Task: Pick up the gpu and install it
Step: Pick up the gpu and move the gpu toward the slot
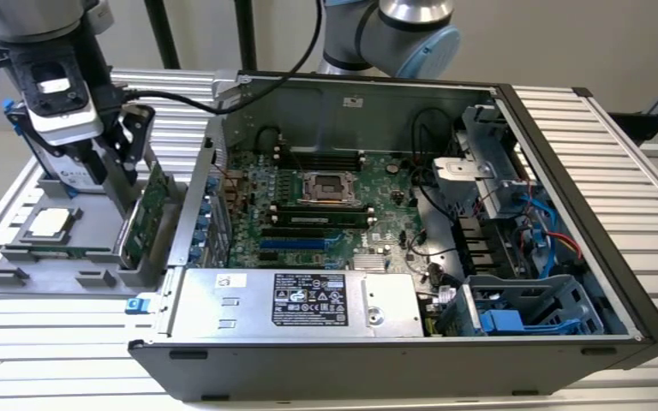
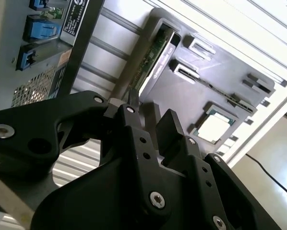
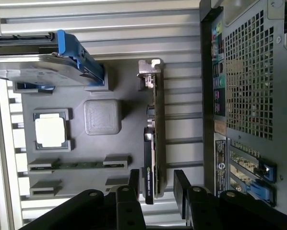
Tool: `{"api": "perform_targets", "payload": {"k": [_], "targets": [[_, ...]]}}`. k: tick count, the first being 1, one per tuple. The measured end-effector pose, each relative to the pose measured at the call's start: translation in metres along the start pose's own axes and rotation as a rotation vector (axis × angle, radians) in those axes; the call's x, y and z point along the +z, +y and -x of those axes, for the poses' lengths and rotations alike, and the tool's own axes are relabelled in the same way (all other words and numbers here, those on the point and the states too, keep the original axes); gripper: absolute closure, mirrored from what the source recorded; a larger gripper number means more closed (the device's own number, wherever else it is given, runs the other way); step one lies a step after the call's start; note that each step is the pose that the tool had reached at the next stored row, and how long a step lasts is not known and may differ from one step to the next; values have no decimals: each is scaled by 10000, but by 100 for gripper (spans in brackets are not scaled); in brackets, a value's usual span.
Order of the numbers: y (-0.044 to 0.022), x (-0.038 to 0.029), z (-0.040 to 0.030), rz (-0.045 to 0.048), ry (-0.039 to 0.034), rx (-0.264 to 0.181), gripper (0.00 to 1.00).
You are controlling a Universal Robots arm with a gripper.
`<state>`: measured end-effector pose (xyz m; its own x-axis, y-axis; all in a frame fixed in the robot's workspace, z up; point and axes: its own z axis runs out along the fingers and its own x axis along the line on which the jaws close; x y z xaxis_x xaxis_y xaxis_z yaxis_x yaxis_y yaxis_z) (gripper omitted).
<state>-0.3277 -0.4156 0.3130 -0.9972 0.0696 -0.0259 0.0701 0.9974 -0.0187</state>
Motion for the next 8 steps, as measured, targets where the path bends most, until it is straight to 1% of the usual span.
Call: {"api": "perform_targets", "payload": {"k": [8], "targets": [[2, 81, -1, -26, -3, -1, 0]]}}
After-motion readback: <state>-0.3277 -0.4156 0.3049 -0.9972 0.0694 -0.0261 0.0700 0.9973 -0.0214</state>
